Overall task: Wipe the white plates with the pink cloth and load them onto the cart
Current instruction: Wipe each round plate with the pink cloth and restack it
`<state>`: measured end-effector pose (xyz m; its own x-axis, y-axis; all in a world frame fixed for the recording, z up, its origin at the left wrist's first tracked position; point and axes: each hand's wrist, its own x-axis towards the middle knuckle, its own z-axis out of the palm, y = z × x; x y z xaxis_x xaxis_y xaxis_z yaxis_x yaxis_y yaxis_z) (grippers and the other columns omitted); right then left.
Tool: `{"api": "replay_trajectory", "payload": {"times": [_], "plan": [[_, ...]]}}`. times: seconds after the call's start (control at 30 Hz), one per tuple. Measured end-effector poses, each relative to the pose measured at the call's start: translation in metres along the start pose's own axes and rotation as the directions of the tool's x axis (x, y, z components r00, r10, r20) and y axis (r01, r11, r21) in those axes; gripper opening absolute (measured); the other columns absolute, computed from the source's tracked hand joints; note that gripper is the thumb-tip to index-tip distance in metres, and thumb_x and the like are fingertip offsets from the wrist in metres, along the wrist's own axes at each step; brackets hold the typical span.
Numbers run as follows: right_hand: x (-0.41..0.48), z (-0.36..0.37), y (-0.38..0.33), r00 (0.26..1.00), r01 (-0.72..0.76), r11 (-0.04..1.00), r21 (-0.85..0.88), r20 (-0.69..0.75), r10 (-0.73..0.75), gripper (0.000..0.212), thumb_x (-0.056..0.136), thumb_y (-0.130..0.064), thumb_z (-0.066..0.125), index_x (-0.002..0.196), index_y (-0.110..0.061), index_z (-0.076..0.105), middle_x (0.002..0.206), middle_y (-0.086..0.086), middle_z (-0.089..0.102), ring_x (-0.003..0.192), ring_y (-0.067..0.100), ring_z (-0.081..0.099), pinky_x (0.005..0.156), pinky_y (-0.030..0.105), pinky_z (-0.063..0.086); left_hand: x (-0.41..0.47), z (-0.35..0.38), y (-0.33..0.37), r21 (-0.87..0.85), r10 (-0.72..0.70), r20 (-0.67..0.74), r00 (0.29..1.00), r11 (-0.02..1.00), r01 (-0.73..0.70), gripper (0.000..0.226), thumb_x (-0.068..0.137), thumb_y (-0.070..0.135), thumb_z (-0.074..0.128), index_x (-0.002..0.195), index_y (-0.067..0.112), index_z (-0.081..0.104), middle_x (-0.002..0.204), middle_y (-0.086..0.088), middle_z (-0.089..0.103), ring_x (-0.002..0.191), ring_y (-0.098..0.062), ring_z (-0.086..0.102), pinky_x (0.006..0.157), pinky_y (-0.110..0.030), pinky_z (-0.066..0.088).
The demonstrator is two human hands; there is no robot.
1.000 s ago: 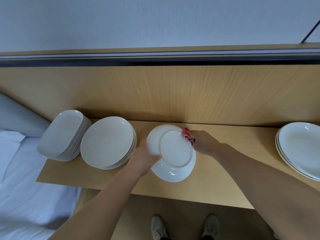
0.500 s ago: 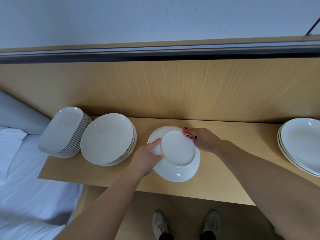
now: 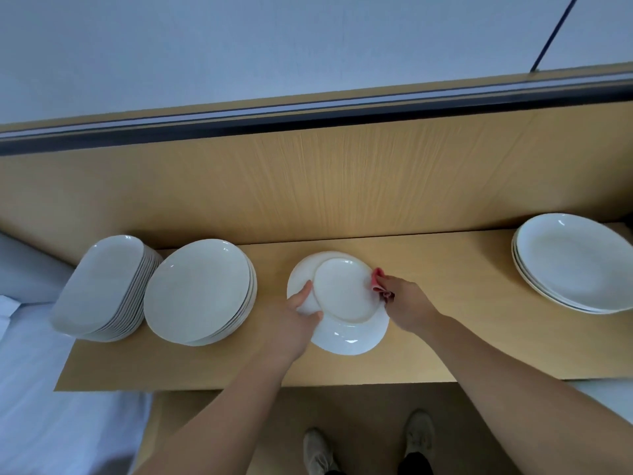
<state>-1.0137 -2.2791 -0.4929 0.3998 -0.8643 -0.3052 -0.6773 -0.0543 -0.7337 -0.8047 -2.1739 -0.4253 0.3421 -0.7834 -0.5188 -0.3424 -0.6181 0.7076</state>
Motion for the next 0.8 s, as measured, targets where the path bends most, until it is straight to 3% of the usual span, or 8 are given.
{"api": "replay_trajectory", "payload": {"times": [0.1,0.2,0.3,0.4,0.47,0.6,0.7,0.8], "plan": [[0.006,-0.013,-0.001,1.0,-0.025,0.998,-0.06,0.001,0.025,0.051,0.094,-0.002,0.04,0.134,-0.028,0.058,0.124,-0.009,0.062,0.113,0.016,0.056,0.088,0.014,0.039,-0.001,0.003,0.005,-0.003,0.024,0.048,0.999,1.0,-0.023,0.053,0.094,0.021,0.058,0.14,0.042,0.043,0.115,0.006,0.049,0.084,-0.007,0.051,0.057,-0.003,0.04],[0.007,-0.015,0.003,0.998,-0.065,0.997,-0.05,-0.001,0.065,0.047,0.096,-0.007,0.041,0.131,-0.031,0.06,0.126,-0.01,0.062,0.115,0.016,0.056,0.09,0.017,0.041,0.002,0.004,0.003,-0.076,0.028,0.028,0.999,0.997,-0.026,0.054,0.091,0.017,0.062,0.14,0.037,0.047,0.126,-0.002,0.052,0.093,-0.013,0.054,0.065,-0.012,0.041],[-0.01,-0.004,0.002,0.988,-0.131,0.991,-0.008,-0.08,0.13,0.03,0.1,-0.022,0.044,0.115,-0.034,0.067,0.098,-0.011,0.064,0.086,0.017,0.056,0.071,0.021,0.043,0.004,0.009,-0.001,-0.143,0.021,0.022,1.0,0.99,-0.018,0.055,0.09,0.014,0.063,0.139,0.036,0.049,0.125,-0.003,0.054,0.097,-0.018,0.057,0.074,-0.021,0.045],[-0.033,0.011,-0.003,0.972,-0.182,0.983,0.028,-0.147,0.184,0.033,0.101,-0.023,0.044,0.128,-0.027,0.06,0.108,-0.008,0.063,0.089,0.016,0.055,0.063,0.016,0.04,0.007,0.015,-0.004,-0.209,0.025,0.01,1.0,0.978,-0.022,0.058,0.087,0.012,0.063,0.138,0.037,0.05,0.123,0.0,0.058,0.091,-0.014,0.059,0.075,-0.024,0.051],[-0.046,0.021,-0.008,0.949,-0.221,0.972,0.085,-0.212,0.234,0.038,0.099,-0.016,0.043,0.134,-0.022,0.056,0.124,-0.004,0.061,0.103,0.019,0.057,0.069,0.019,0.041,0.009,0.021,-0.006,-0.241,0.024,0.003,1.0,0.97,-0.022,0.058,0.087,0.012,0.063,0.138,0.037,0.05,0.126,0.001,0.058,0.096,-0.014,0.06,0.076,-0.024,0.053],[-0.06,0.044,-0.021,0.909,-0.248,0.963,0.107,-0.319,0.27,0.042,0.096,-0.007,0.042,0.136,-0.012,0.052,0.129,0.006,0.057,0.111,0.028,0.055,0.083,0.026,0.045,0.001,0.034,-0.002,-0.29,0.021,-0.026,0.999,0.957,-0.028,0.055,0.09,0.016,0.062,0.139,0.036,0.048,0.116,0.011,0.053,0.088,-0.002,0.054,0.064,-0.012,0.04],[-0.071,0.06,-0.03,0.907,-0.184,0.981,0.057,-0.374,0.192,0.053,0.087,0.006,0.043,0.136,-0.01,0.054,0.135,0.005,0.051,0.117,0.029,0.051,0.097,0.032,0.046,0.0,0.043,0.002,-0.289,0.024,-0.065,0.998,0.956,-0.042,0.053,0.09,0.017,0.062,0.139,0.034,0.05,0.118,0.006,0.059,0.1,-0.014,0.058,0.077,-0.02,0.046],[-0.078,0.066,-0.029,0.922,-0.092,0.995,-0.04,-0.382,0.07,0.056,0.079,0.015,0.041,0.124,-0.008,0.064,0.134,0.006,0.054,0.115,0.031,0.054,0.098,0.033,0.048,0.003,0.046,0.002,-0.272,0.032,-0.064,0.997,0.961,-0.048,0.054,0.088,0.02,0.063,0.139,0.034,0.049,0.116,0.004,0.062,0.105,-0.022,0.06,0.078,-0.024,0.047]]}}
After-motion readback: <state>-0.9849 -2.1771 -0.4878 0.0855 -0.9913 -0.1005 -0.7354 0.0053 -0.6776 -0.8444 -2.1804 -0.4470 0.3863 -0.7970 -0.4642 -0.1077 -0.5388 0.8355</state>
